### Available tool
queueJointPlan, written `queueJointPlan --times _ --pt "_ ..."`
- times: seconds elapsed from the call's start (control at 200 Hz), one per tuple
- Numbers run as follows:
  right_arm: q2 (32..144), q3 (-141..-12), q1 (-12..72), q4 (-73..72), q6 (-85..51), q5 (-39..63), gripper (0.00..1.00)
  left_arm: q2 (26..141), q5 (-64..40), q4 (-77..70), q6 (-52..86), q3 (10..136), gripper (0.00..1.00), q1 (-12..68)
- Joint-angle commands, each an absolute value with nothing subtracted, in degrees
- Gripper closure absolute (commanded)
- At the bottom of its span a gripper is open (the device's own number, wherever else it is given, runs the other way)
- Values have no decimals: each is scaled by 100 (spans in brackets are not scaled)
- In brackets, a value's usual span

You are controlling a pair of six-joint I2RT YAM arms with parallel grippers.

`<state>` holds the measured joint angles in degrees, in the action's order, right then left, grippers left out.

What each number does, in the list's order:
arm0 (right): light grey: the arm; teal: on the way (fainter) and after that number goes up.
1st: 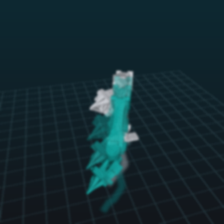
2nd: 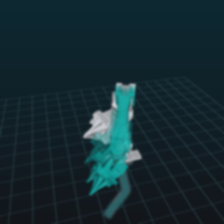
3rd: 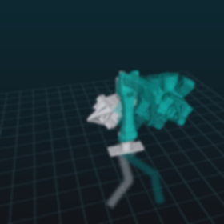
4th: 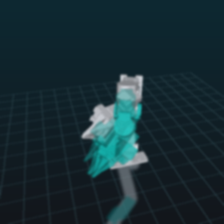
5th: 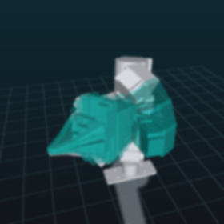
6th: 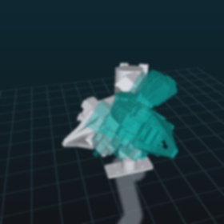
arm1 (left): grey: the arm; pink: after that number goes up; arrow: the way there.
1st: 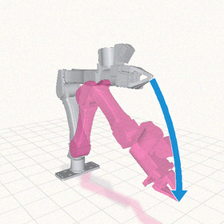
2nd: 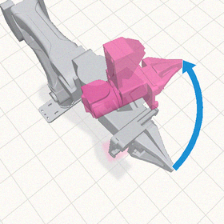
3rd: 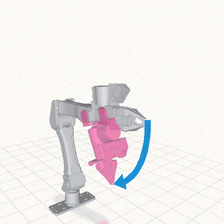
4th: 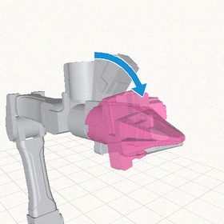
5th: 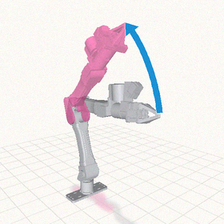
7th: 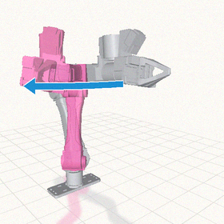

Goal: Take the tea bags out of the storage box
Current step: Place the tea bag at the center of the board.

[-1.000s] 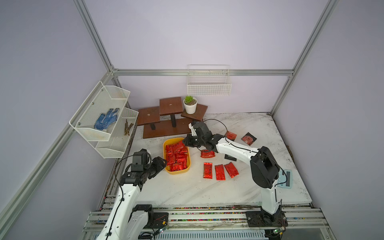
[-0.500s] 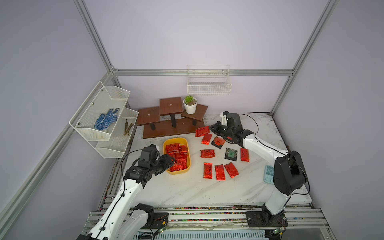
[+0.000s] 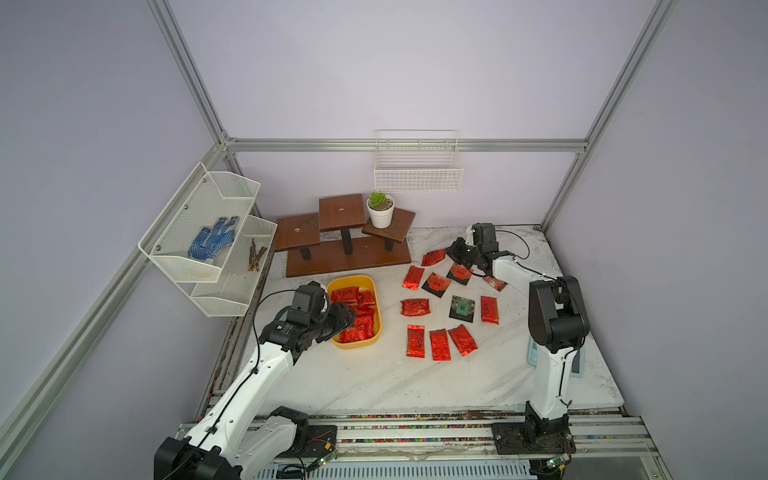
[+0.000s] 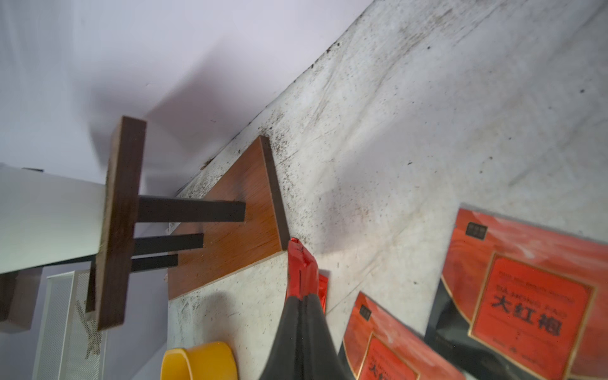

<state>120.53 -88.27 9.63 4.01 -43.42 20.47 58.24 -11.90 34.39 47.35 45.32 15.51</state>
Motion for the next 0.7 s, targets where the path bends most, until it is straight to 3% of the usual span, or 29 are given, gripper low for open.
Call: queueJointPlan --times 0.0,0.33,0.385,0.555,0.695 --pt "12455 -9374 870 548 -4178 2153 100 5908 -1099 3348 4619 4794 42 1573" --pt "13183 -10240 804 1156 -3781 1954 100 5954 -999 3461 4588 4836 41 1571" --pt "13142 -10257 800 1261 -3705 1784 95 5942 -963 3510 4580 4825 41 1573" --pt "12849 -10193 791 1456 -3466 1475 65 5938 -669 3873 4362 4975 41 1569" --pt "12336 -9798 791 1443 -3340 1249 54 6001 -434 4181 4135 5217 42 1573"
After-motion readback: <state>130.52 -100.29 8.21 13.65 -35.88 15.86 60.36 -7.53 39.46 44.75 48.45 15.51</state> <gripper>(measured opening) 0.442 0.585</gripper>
